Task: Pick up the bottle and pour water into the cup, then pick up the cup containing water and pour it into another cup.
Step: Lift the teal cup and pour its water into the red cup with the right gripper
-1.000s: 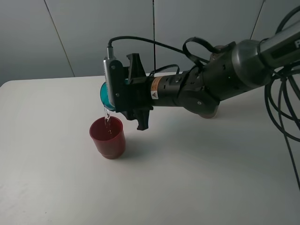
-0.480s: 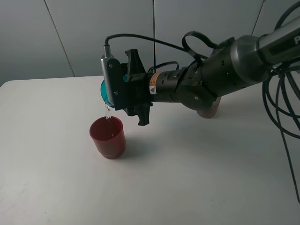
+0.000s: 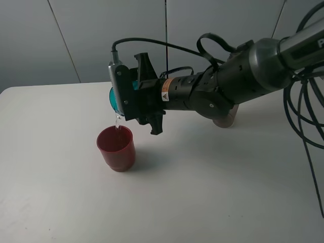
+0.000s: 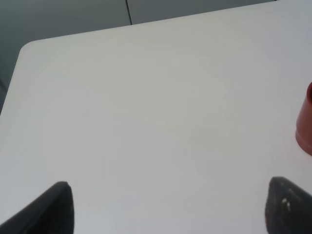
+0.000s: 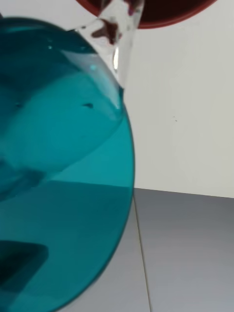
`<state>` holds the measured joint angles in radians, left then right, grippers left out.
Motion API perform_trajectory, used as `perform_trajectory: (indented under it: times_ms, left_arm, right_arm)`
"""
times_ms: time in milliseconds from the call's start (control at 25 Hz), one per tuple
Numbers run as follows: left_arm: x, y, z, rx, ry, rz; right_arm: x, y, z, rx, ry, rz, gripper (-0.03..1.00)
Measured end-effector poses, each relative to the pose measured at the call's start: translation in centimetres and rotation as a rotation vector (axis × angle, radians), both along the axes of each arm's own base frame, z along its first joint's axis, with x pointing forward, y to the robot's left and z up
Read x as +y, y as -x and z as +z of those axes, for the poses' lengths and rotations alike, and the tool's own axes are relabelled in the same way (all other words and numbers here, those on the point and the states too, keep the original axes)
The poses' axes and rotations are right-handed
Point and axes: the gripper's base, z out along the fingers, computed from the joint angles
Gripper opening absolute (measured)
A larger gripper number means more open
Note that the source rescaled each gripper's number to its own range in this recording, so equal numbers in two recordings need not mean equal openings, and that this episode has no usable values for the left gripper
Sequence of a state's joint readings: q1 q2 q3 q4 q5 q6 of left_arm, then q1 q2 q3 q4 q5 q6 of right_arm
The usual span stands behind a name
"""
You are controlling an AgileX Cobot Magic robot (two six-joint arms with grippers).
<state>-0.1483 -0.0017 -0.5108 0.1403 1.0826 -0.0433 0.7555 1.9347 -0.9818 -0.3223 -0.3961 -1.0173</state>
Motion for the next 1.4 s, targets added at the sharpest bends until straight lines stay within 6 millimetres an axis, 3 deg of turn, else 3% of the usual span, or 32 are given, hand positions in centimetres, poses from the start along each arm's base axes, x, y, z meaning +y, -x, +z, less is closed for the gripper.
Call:
perform_trajectory:
  times_ms: [1400]
  left_arm:
    - [0.0, 0.0, 0.0, 0.0, 0.005, 0.003]
  right_arm:
    - [0.89, 0.39, 0.43, -0.078, 0.04, 0.065, 0.06]
